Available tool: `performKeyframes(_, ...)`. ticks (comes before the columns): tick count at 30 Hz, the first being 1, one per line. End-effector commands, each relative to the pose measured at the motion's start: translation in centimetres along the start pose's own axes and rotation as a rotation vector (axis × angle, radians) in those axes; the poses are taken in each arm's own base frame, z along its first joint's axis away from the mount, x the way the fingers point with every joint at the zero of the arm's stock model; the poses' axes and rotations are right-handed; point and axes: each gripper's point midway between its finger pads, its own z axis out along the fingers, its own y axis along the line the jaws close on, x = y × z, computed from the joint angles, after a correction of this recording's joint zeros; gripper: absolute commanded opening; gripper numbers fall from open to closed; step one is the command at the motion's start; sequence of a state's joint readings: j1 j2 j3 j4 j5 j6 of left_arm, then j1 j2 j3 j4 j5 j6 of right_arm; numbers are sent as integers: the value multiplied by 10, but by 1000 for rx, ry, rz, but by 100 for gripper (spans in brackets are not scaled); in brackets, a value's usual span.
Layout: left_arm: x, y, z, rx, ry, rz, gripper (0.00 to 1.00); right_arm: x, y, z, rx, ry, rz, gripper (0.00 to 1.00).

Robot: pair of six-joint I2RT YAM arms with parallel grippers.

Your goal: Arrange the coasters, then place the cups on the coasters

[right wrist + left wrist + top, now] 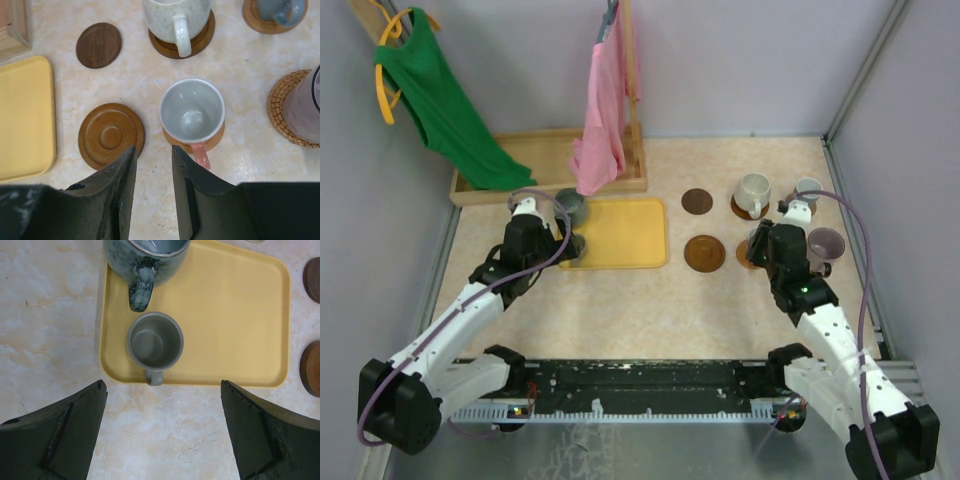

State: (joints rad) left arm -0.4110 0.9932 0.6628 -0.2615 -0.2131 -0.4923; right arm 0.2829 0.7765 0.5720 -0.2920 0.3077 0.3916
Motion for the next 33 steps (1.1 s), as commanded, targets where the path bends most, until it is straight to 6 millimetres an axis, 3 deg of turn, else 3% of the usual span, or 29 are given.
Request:
performKeyframes(1, -14, -2, 1, -13, -44, 12, 100, -36, 22, -16, -110, -71, -1, 37)
performKeyframes(5, -18, 0, 6, -51, -33, 23, 100, -37, 40, -19, -186, -65, -19, 38)
performKeyframes(13, -31, 6, 5, -100, -68, 21, 100, -30, 112, -8, -342, -44, -96, 38)
performKeyframes(18, -42, 6, -3, -108, -96, 3, 100, -25, 179, 5, -447, -22, -144, 38)
performKeyframes(26, -57, 15, -34, -129, -161, -45, 100, 4, 299, 43, -558, 87, -231, 38)
performKeyframes(33, -67, 24, -60, -148, -218, -95, 100, 39, 378, 68, -655, 166, -266, 38)
